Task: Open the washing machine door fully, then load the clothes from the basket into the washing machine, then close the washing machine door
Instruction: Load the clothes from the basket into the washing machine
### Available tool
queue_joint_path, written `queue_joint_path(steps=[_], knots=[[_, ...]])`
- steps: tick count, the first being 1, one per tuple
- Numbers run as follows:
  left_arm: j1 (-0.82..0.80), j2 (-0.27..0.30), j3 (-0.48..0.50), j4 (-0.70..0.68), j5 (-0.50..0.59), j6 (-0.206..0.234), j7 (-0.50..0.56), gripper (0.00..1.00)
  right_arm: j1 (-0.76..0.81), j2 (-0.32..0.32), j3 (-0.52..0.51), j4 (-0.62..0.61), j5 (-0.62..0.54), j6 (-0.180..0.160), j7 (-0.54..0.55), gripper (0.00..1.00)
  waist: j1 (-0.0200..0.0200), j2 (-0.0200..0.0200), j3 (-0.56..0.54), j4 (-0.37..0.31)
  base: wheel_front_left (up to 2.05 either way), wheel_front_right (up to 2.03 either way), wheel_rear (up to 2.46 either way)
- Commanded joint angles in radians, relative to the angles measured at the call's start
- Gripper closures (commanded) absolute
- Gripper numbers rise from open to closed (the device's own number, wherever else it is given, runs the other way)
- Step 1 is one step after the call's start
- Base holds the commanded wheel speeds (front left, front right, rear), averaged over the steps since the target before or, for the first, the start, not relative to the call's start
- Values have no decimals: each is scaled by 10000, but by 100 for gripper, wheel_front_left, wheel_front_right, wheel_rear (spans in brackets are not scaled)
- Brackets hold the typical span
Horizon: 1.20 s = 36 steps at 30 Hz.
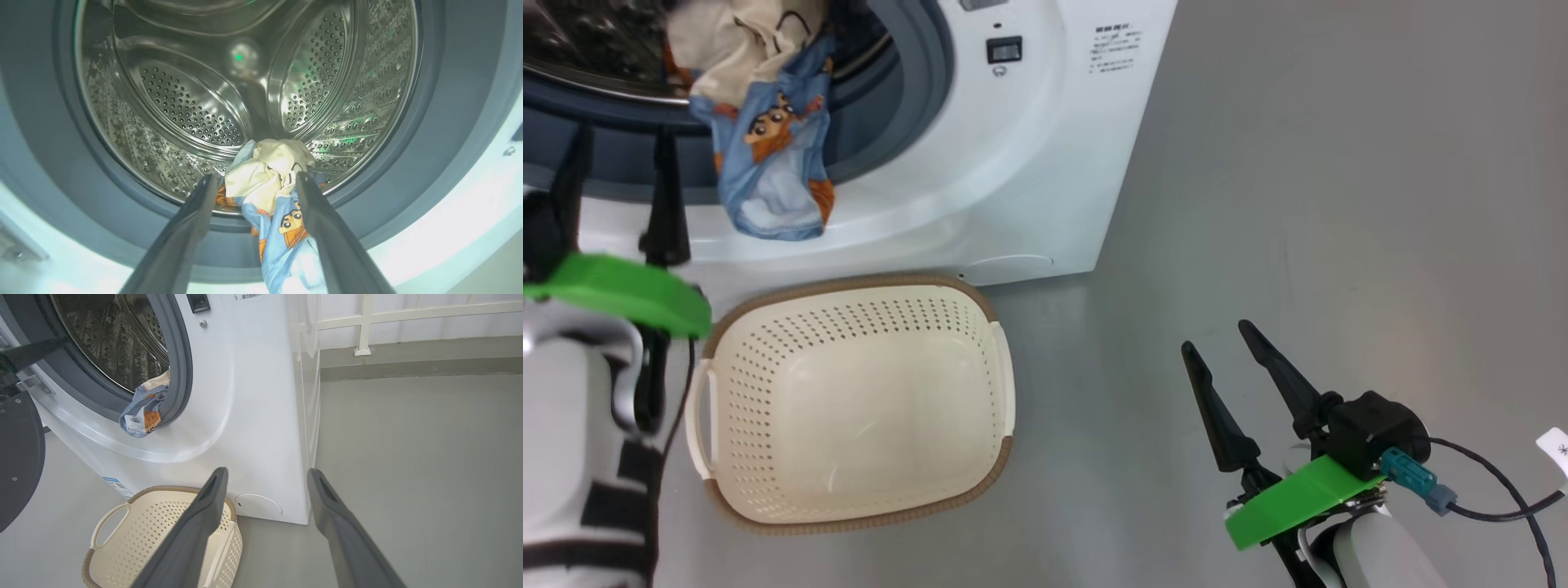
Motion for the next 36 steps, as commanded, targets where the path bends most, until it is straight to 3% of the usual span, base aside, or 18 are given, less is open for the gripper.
queue_joint_path(steps=[1,13,21,36], knots=[[399,368,419,-418,-38,64,-51,0,248,54,196,-222,21,16,-48,0,0,0,-139,110,0,0,0],[3312,-34,843,-2202,129,96,-51,0,314,34,232,-293,30,16,-48,0,0,0,-178,175,0,0,0],[4942,-509,1189,-3389,23,402,-51,0,301,-10,236,-283,48,16,-48,0,0,0,-179,194,0,0,0],[6216,-910,1268,-4251,-78,729,-51,0,224,-30,302,-233,75,16,-48,0,0,0,-131,195,0,0,0]])
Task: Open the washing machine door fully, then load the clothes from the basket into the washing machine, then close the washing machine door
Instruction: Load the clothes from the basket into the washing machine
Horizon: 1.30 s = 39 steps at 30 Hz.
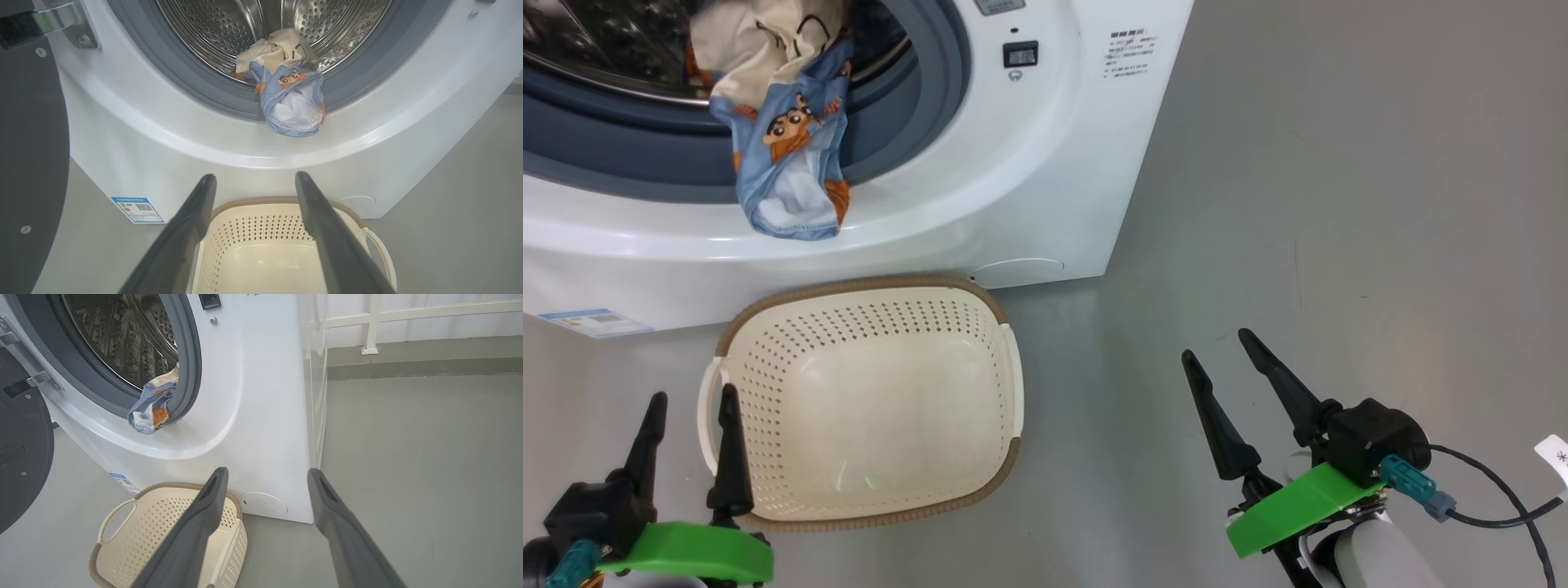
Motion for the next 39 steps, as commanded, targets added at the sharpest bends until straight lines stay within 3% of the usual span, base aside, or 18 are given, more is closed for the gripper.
queue_joint_path(steps=[1,22,39], knots=[[49,178,351,-265,-39,64,-55,0,56,41,242,-195,75,16,-48,0,0,0,5,-8,0,0,0],[-875,476,193,-109,-209,-60,91,0,15,51,393,-144,154,16,-48,0,0,0,-90,-257,0,0,0],[-4412,1644,-427,1490,-49,-595,1273,0,-246,42,612,-140,231,16,-48,0,0,0,250,-928,0,0,0]])
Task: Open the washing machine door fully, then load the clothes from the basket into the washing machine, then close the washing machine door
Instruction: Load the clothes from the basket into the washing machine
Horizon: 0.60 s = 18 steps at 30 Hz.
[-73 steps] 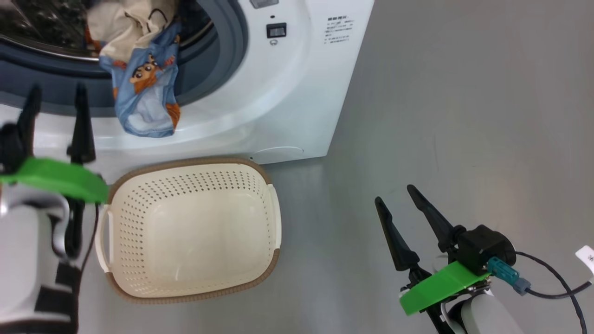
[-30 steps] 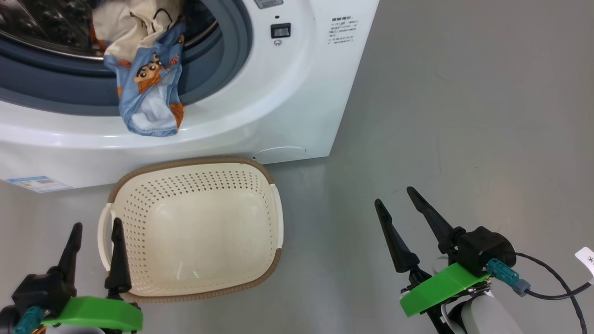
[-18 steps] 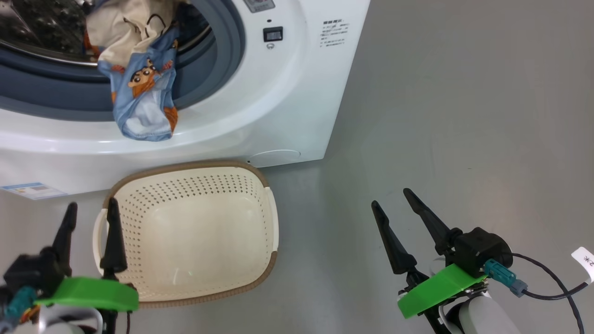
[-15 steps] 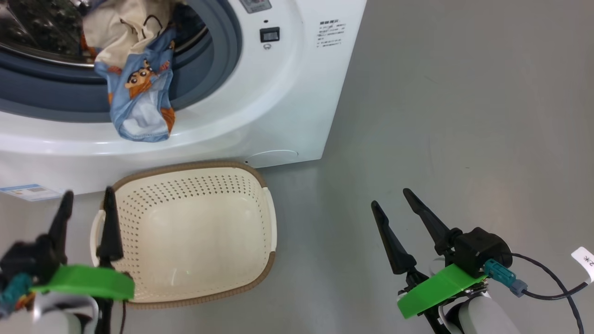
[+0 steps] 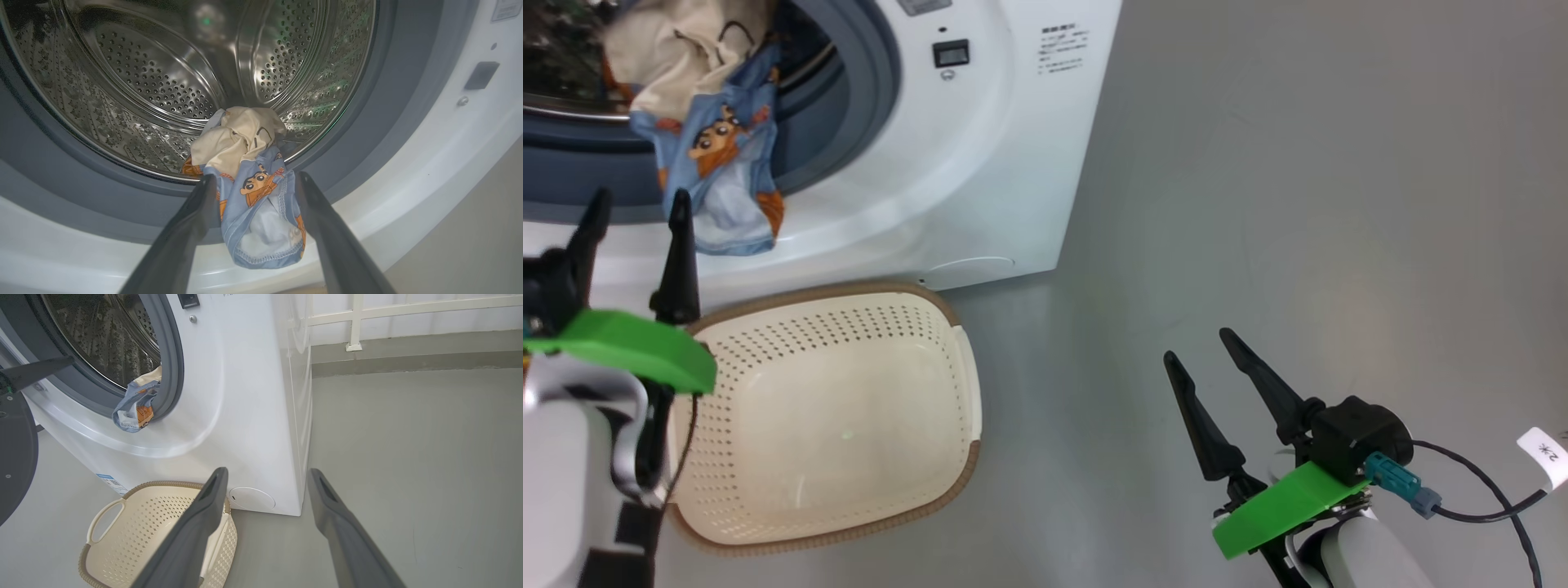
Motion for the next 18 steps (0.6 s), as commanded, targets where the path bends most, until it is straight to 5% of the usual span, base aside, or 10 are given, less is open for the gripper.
queue_joint_path(steps=[1,18], knots=[[-589,514,205,100,91,-62,91,0,-136,45,281,-211,43,16,-49,0,0,0,153,-198,0,0,0],[-2921,1106,-341,3494,-359,-389,1269,0,-336,110,267,-350,36,16,-49,0,0,0,883,-594,0,0,0]])
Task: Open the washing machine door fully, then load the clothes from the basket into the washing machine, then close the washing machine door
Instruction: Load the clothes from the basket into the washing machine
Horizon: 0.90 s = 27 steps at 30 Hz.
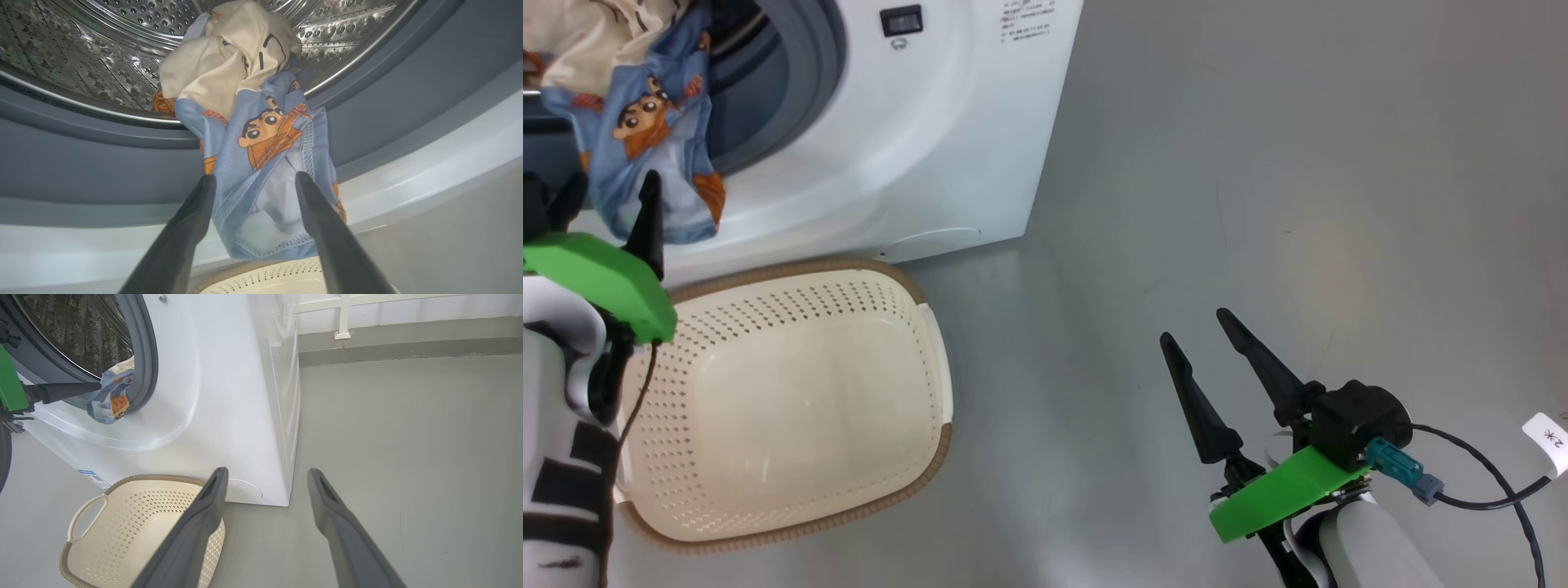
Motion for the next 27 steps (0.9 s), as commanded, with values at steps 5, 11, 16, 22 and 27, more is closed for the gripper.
queue_joint_path(steps=[5,11,16,22,27], knots=[[-811,546,32,601,-245,-45,485,0,-41,89,152,-283,5,16,-48,0,0,0,208,-1,0,0,0],[-1436,616,-264,1336,-80,10,859,9,-106,94,130,-296,-18,16,-48,0,0,0,380,41,0,0,0],[-1894,558,-594,1772,136,78,1104,84,-147,96,122,-311,-4,16,-48,0,0,0,479,98,0,0,0],[-2291,407,-879,1971,172,24,786,100,-214,97,128,-299,48,16,-48,0,0,0,505,128,0,0,0],[-2726,260,-937,1799,14,-28,-99,100,-199,98,69,-301,104,16,-48,0,0,0,495,135,0,0,0]])
